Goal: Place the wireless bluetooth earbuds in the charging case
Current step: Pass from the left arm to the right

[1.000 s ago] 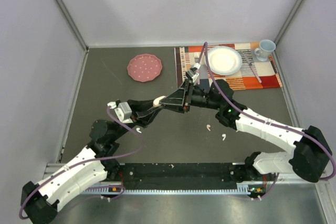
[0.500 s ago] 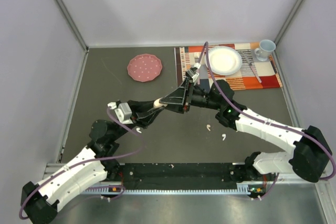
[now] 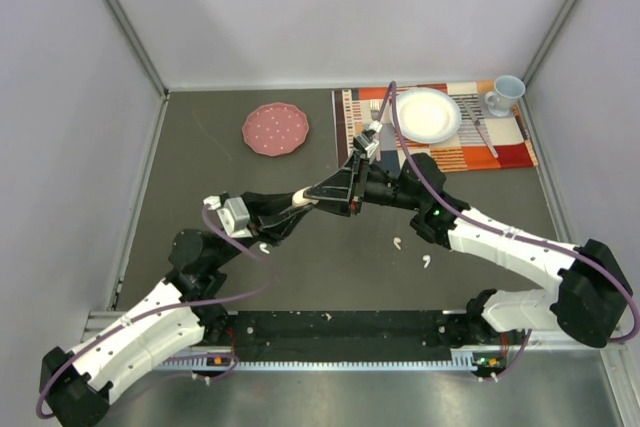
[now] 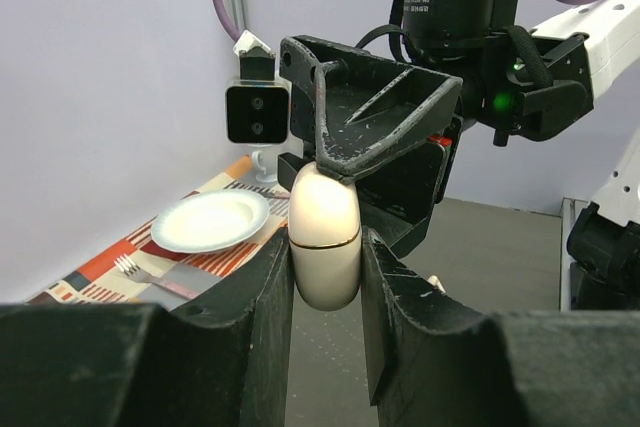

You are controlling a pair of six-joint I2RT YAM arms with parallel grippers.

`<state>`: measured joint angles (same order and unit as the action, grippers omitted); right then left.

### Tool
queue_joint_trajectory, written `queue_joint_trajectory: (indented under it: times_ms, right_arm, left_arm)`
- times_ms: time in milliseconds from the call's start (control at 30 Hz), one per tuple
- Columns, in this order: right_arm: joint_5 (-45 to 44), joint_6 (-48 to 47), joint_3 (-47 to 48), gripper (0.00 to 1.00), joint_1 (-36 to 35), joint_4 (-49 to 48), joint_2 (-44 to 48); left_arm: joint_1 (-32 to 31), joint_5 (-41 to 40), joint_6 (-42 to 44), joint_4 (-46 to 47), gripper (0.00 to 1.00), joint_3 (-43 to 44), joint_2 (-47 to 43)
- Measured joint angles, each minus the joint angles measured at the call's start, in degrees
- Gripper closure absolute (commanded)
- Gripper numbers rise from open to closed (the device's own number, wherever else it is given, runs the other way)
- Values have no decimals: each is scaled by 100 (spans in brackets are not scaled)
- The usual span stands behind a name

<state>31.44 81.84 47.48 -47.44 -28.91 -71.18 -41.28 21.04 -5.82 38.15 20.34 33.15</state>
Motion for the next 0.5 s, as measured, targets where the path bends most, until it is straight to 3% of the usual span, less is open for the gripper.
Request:
queue_joint_trajectory:
  times_ms: [67,200,300,500]
  right_arm:
    - [9,-4,-4,82,0,-20,0]
    - [15,2,-24,84,0,-31,0]
    - [15,11,-24,86,0,-42,0]
    - [17,28,-24,86,0,-199,0]
  left_arm:
    - [0,2,-4,0,74,0,0]
    - [0,-11,-63,-24,60,0,2]
    - [-2,-11,-127,-50,52,0,9]
    - [-2,-7,-256,-208,47,0,129]
